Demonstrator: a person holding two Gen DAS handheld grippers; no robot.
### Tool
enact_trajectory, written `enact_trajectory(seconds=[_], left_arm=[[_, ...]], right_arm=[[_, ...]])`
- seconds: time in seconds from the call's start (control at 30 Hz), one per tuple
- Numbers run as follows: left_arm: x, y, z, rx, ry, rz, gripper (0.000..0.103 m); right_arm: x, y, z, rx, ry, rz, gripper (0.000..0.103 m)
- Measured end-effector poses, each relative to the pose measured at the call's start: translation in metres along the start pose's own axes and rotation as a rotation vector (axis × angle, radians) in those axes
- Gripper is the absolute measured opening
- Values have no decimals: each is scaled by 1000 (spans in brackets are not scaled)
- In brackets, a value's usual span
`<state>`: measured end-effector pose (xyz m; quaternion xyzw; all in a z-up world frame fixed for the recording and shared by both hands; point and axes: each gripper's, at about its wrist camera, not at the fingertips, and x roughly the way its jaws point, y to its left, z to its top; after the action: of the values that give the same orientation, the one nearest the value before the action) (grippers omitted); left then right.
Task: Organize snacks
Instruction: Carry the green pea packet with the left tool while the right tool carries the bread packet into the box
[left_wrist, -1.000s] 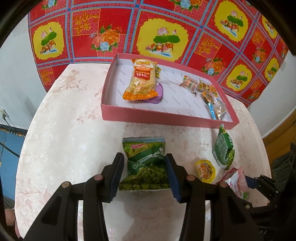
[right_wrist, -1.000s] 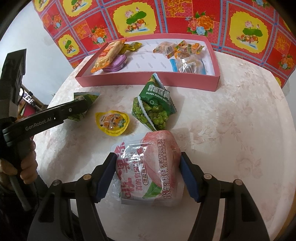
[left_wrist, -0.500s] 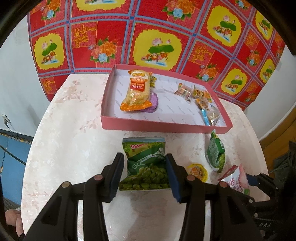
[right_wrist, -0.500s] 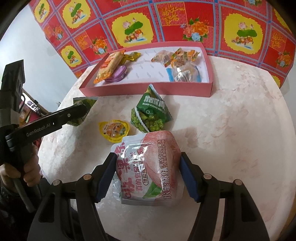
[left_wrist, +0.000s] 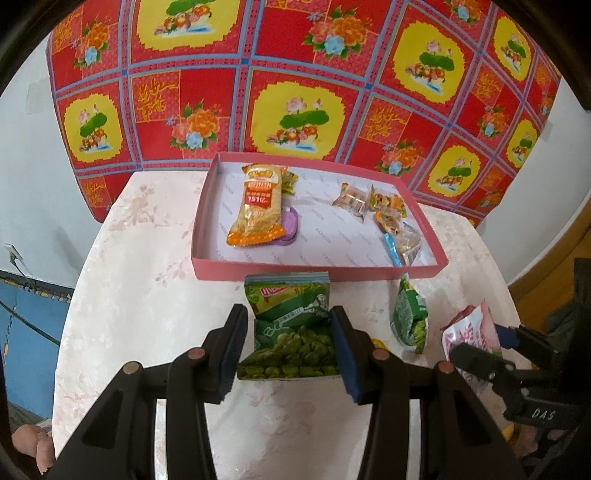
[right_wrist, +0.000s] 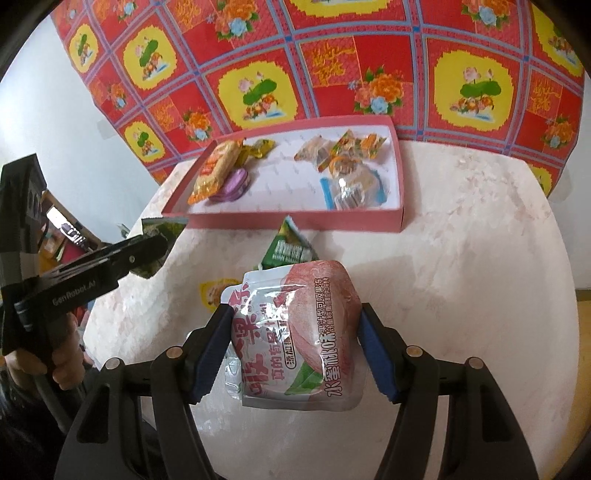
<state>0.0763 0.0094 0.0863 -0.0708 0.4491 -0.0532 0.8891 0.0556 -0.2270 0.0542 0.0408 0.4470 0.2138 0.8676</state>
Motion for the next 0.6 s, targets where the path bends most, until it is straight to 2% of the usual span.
enact_trajectory(seconds=[0.6], left_arm=[[1,-18,31,47,-50,5,48]], right_arm=[[-11,-3,49,-9,-94,-4,68]])
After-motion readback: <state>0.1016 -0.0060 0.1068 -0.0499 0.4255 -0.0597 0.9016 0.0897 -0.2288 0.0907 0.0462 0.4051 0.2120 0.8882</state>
